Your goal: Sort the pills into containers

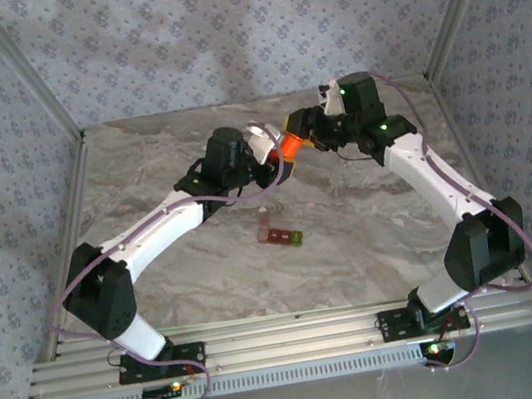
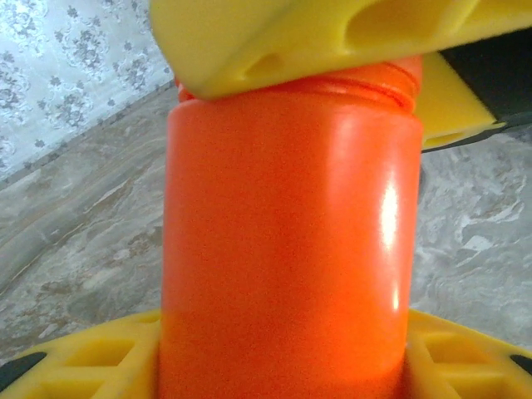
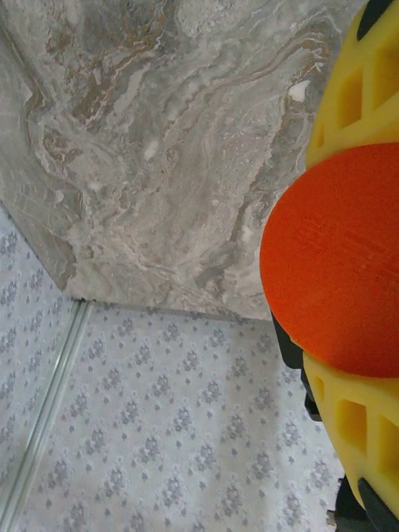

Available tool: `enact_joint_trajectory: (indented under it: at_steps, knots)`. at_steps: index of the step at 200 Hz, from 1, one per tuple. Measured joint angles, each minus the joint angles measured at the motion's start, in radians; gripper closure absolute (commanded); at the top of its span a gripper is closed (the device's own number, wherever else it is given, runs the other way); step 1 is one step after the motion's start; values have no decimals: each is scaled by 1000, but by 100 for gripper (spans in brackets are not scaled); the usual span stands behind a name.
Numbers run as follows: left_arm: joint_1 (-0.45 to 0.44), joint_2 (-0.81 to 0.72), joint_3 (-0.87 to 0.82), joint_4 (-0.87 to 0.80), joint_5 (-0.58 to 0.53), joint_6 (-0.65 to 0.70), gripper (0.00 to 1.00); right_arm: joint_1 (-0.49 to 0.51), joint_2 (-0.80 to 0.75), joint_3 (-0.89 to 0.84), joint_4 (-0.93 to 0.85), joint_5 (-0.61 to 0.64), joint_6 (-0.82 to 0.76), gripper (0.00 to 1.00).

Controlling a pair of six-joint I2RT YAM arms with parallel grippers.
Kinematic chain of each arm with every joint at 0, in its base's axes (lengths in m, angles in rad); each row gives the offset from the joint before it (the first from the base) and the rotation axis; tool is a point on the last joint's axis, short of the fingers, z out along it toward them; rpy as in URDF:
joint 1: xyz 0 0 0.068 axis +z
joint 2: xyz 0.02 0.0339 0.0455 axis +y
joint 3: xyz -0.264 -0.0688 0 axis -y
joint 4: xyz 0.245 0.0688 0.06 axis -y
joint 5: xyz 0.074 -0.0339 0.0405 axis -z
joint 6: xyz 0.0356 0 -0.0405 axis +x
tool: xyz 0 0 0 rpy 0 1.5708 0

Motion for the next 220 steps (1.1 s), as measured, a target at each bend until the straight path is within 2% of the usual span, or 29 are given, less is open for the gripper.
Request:
enact_joint_trajectory:
  at_steps: [30, 45, 82, 123, 154, 191, 220]
  knots:
    - [12, 0, -15, 73, 72, -53, 100, -73, -16, -84, 163, -151, -25, 52]
    - [12, 0, -23, 107, 94, -78, 100, -103, -16, -113, 230, -224, -14, 54]
    - [16, -12, -24, 129, 116, -104, 100, -116, -16, -116, 271, -276, -19, 57]
    - [26, -24, -24, 114, 128, -105, 100, -67, -6, -25, 138, -206, -100, 62]
    - [34, -34, -21, 92, 135, -108, 88, -24, 10, 70, 4, -127, -172, 63]
    - [34, -34, -3, 47, 138, -108, 82, 16, 35, 168, -143, -50, -246, 65]
    - [34, -33, 4, 10, 139, -106, 77, 38, 42, 192, -191, -7, -272, 65]
